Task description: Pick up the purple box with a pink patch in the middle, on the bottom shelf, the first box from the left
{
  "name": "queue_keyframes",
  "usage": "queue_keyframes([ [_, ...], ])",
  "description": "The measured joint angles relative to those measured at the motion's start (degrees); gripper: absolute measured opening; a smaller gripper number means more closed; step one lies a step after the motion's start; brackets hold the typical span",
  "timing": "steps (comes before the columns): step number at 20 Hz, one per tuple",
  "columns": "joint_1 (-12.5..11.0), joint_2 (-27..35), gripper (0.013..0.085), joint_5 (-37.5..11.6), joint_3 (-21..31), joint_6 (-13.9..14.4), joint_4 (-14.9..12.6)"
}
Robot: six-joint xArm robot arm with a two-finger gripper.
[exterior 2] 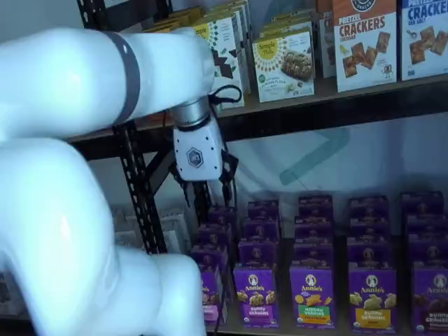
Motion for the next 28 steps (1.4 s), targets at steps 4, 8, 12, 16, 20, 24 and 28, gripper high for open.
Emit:
queue_keyframes([
  [4, 1.55, 2.26, 0.085, -3.65, 1.25, 1.5, -0.24],
  [8, 2.13, 5.1, 0.085, -7.79, 2.25, 1.24, 1.51],
  [12, 3.43, 9.19, 0.085, -12.07, 2.53, 2.59, 0.91],
  [16, 4.89, 13.94, 0.085, -17.05, 2.57, 3.59, 1.28],
  [20, 6.5, 18.85, 0.085, -21.85, 2.38, 4.21, 2.44],
  [24, 8.24, 23.11, 0.085, -25.47, 1.88, 5.81, 2.33],
  [28, 9.52, 27.05, 0.085, -28.41, 1.1, 7.51, 1.51],
])
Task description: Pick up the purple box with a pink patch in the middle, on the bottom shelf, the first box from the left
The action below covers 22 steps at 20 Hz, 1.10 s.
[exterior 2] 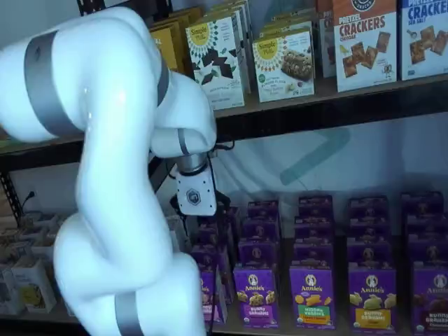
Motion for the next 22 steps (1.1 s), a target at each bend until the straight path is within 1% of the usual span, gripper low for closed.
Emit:
queue_keyframes([
  [2, 0.57, 2.07, 0.085, -1.25, -0.54, 1.75, -1.7],
  [4, 0.66, 3.88, 0.085, -2.53, -0.86, 2.14, -2.14],
  [8, 0.3, 7.8, 0.085, -5.02, -1.41, 0.98, -1.14],
  [14, 0.56, 12.6, 0.085, -9.84, -1.38, 0.09, 0.02],
  [17, 0.64, 14.91, 0.085, -10.6, -2.1, 0.18, -0.01],
  [20, 0.59, 17.01, 0.085, -11.83, -2.51, -1.43, 1.73],
  [22, 0.49, 18.45, 0.085, -12.67, -2.8, -2.14, 2.41],
])
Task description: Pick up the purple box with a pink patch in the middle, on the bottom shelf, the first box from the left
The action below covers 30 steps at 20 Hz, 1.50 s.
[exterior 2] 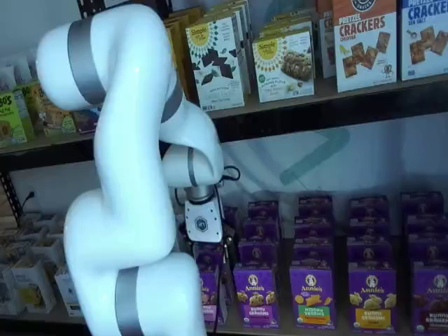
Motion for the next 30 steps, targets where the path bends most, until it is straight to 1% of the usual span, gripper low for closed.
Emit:
queue_keyframes([
  [3, 0.05, 2.1, 0.085, -1.4, -0.44, -0.19, 0.18],
  [10, 1.02, 7.7, 0.085, -7.02, -1.54, -1.86, 2.68],
  [16, 2.15, 12.43, 0.085, -9.71, -3.93, -0.89, 2.61],
  [21, 3.03, 16.32, 0.085, -11.08, -6.99, -1.15, 3.72],
  [26, 3.46, 20.23, 0.085, -11.63, -10.91, 0.87, 1.99],
  [29, 3.6, 22.5, 0.085, -11.87, -13.46, 3.45, -0.6],
  [30, 3.67, 23.19, 0.085, -11.82, -14.31, 3.95, -1.07],
])
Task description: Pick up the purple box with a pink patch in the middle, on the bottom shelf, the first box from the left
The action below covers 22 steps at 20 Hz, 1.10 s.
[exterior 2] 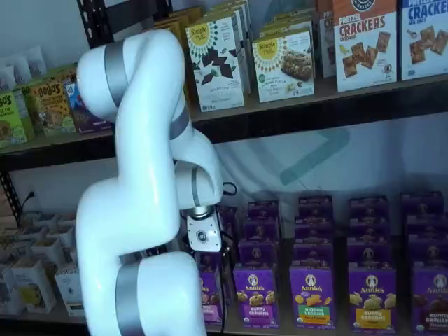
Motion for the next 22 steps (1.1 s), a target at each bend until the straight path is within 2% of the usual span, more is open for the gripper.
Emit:
queue_keyframes([
  [6, 0.15, 3.66, 0.085, 1.08, -4.87, 1.61, -1.54],
  [10, 0.18, 6.1, 0.085, 2.67, -8.17, -0.74, 1.1],
  [17, -0.32, 11.49, 0.085, 4.4, -14.22, -2.33, 2.42],
  [22, -0.18, 13.96, 0.085, 3.53, -16.36, -3.8, 4.09],
])
